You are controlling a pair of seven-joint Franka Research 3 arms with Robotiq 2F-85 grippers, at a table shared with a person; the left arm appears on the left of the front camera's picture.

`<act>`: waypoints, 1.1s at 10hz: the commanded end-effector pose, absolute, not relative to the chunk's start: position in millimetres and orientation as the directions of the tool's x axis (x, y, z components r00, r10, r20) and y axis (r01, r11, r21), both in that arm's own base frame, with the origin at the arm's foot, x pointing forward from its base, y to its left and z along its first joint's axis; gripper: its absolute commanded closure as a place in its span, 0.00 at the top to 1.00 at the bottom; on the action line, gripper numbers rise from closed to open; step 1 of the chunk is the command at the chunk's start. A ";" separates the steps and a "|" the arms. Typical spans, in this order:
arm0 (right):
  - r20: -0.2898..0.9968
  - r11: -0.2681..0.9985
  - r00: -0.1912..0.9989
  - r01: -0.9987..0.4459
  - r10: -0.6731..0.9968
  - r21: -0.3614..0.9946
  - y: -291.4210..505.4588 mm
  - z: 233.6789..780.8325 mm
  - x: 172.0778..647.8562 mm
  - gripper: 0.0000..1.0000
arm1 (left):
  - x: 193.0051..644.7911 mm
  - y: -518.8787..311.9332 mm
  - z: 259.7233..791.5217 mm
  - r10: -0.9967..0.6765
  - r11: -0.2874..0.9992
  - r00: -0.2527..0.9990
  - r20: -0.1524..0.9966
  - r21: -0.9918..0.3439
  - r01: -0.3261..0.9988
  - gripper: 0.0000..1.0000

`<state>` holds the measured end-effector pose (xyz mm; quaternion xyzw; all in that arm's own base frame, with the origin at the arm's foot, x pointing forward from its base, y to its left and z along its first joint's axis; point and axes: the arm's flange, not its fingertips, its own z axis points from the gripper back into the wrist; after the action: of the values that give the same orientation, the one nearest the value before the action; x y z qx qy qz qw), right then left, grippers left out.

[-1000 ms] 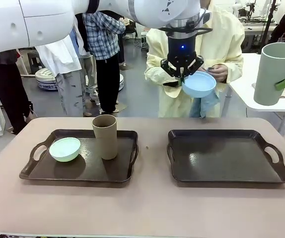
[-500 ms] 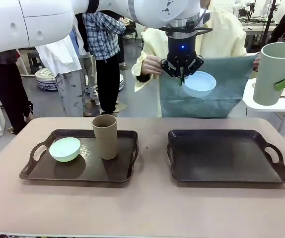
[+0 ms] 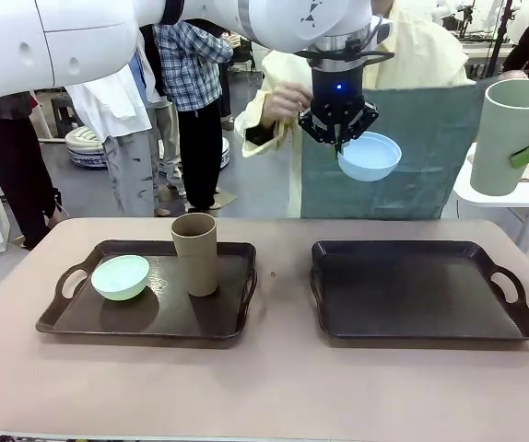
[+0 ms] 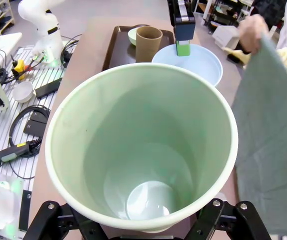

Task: Set up a tray with a mat and arrange the tableware.
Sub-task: Place the Picnic Bowl and Reusable plastic cup back onto the Handle tray in front of the human's position.

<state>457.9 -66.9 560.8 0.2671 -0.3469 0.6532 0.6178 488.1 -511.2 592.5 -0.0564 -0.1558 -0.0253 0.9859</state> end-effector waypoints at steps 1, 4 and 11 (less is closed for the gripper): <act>0.775 0.004 -0.097 -0.992 0.625 -0.127 -64.6 562.0 457.0 0.30 | 490.7 -512.7 596.7 -0.034 0.991 0.948 0.316 -0.111 0.072 0.00; 0.775 0.004 -0.097 -0.992 0.625 -0.127 -64.6 562.0 457.0 0.30 | 490.7 -512.7 596.7 -0.034 0.991 0.948 0.316 -0.111 0.072 0.00; 0.775 0.004 -0.097 -0.992 0.625 -0.127 -64.6 562.0 457.0 0.30 | 490.7 -512.7 596.7 -0.034 0.991 0.948 0.316 -0.111 0.072 0.00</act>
<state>457.9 -66.9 560.8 0.2671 -0.3469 0.6532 0.6178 488.1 -511.2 592.5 -0.0564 -0.1558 -0.0253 0.9859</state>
